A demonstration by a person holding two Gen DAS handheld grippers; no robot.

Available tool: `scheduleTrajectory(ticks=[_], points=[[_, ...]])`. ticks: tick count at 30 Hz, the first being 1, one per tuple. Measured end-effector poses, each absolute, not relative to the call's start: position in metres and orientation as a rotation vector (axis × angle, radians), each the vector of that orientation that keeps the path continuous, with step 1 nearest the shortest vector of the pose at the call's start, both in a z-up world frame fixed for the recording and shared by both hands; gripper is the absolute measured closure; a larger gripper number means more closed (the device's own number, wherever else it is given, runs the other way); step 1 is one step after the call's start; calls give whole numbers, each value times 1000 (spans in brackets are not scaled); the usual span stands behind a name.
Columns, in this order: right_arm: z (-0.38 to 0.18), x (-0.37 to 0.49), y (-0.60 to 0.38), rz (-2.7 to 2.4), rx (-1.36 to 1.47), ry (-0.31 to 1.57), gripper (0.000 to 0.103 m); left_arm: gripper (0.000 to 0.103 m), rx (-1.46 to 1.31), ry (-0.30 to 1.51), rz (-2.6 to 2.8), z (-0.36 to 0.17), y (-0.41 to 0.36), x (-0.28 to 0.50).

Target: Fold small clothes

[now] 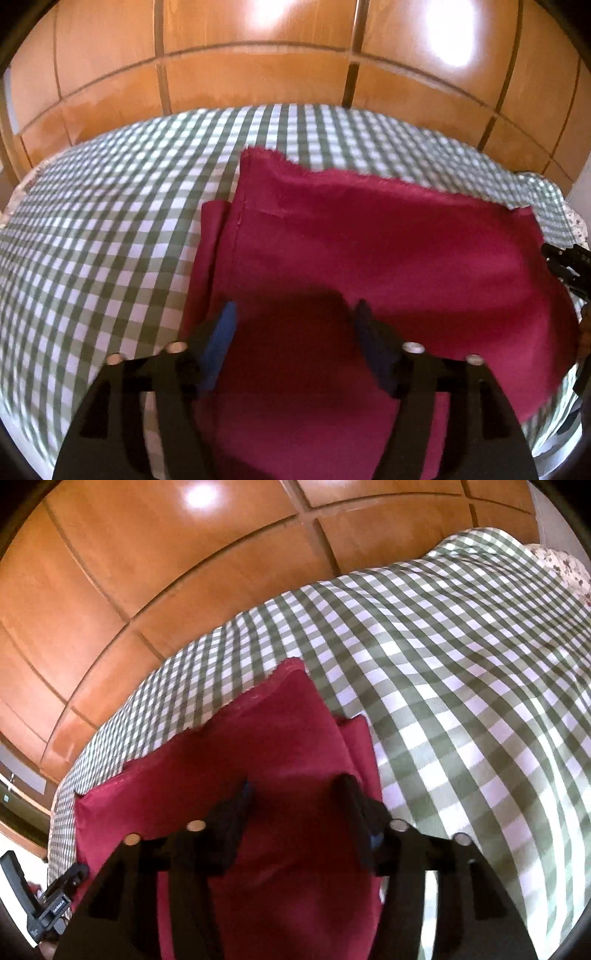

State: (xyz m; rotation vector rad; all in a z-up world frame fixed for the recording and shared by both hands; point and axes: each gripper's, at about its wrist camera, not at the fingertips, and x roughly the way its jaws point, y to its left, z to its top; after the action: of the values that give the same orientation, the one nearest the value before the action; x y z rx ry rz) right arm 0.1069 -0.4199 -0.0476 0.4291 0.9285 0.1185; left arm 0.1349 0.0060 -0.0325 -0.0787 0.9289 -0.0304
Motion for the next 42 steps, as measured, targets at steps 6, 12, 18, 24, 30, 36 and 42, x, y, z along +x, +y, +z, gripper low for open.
scheduleTrajectory(ticks=[6,12,18,24,30,36,42], points=[[-26,75,-420,106,408,888,20,24,-61,849,-40,-12,-3,111],[-53,42,-432,92,449,978,20,24,-57,837,-80,-6,-12,98],[-61,17,-431,137,496,992,20,24,-50,856,-114,-13,-21,88],[-58,13,-419,154,474,1012,34,24,-39,860,-142,-15,-30,82],[-58,15,-414,176,431,1036,70,24,-30,880,-158,-21,-33,81],[-48,18,-398,184,351,1033,74,24,-29,901,-164,-29,-35,81],[-22,20,-369,272,309,990,77,24,-52,919,-168,-35,-33,83]])
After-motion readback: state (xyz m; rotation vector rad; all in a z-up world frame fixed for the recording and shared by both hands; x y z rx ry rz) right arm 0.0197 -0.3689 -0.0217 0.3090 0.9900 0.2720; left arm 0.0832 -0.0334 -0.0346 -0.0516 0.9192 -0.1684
